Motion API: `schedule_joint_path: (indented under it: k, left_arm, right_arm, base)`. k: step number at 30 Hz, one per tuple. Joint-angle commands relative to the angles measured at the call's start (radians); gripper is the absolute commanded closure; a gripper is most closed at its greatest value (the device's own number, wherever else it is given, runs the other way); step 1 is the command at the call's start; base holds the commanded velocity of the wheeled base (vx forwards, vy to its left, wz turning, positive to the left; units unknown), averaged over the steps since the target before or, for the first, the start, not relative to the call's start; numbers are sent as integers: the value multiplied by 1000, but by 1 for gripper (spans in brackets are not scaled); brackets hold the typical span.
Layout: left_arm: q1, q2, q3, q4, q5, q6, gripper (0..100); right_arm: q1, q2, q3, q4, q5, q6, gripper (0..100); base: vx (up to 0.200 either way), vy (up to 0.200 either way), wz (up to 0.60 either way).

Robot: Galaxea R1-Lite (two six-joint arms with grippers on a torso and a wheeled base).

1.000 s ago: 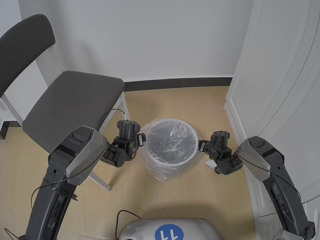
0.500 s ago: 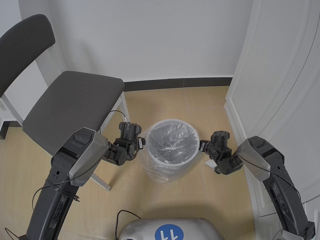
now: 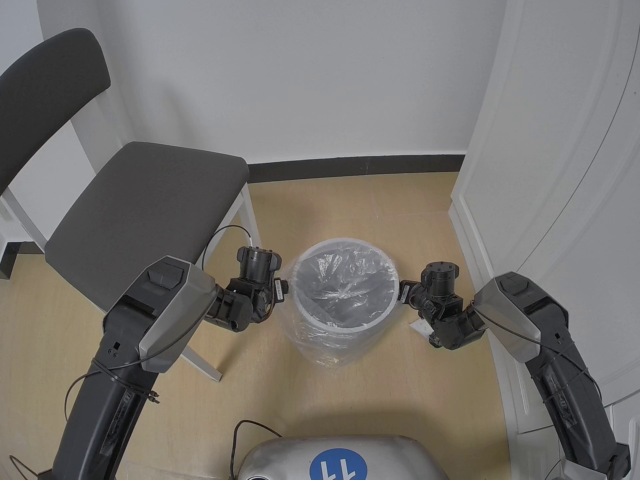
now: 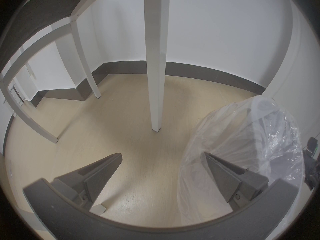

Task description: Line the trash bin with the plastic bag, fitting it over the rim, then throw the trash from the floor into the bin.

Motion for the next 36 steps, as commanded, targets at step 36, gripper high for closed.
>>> schedule_joint_path:
  k: [36]
  left_arm:
    - [-98,-344,341,-15,-42,19,0]
  right_arm:
    - [1,-114,142,197,9,-68,0]
  base:
    - [0,0,0]
